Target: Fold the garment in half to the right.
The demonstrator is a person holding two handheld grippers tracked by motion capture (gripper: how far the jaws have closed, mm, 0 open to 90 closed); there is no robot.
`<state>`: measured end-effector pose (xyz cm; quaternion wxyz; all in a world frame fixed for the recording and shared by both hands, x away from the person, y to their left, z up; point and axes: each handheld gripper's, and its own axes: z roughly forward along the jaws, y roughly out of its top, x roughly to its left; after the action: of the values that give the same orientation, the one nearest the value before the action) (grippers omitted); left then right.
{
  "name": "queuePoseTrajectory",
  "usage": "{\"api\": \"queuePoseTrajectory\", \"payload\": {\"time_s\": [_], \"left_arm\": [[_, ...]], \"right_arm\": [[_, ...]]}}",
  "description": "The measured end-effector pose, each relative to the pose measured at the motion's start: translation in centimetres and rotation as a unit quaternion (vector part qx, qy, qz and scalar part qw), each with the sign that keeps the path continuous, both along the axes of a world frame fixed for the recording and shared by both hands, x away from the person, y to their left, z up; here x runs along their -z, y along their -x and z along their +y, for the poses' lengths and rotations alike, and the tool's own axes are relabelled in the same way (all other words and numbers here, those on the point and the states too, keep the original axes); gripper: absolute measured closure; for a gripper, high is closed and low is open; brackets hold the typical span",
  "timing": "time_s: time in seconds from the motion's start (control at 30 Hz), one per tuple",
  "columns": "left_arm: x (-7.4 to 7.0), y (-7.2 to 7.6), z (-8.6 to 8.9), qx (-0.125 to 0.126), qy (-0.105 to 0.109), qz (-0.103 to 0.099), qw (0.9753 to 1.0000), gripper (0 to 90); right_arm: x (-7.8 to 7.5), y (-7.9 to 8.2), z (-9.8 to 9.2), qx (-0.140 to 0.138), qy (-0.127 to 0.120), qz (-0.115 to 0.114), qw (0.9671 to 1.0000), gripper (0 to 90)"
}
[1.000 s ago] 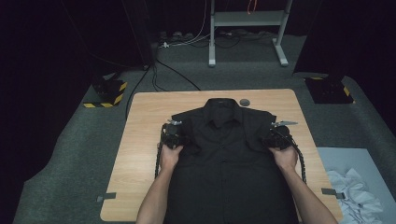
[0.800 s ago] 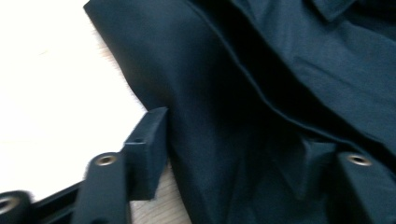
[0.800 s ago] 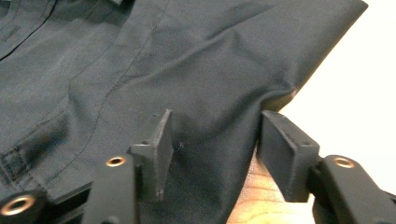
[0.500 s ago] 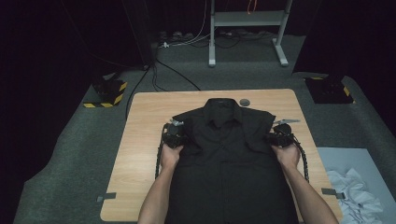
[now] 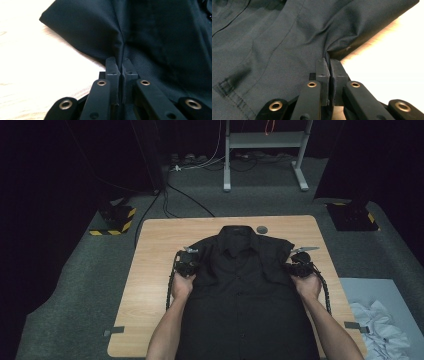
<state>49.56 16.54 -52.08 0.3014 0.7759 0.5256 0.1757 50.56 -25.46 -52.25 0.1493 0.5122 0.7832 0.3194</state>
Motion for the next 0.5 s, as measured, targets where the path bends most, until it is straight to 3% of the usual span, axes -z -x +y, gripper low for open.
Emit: {"api": "queuePoseTrajectory", "payload": {"time_s": [0.5], "left_arm": [[-2.4,0.6,0.9,0.014,0.037,-0.017,0.9991,87.0]], "right_arm": [[-2.1,0.1,-0.3,-0.020,-0.003,-0.017,0.9996,87.4]]}}
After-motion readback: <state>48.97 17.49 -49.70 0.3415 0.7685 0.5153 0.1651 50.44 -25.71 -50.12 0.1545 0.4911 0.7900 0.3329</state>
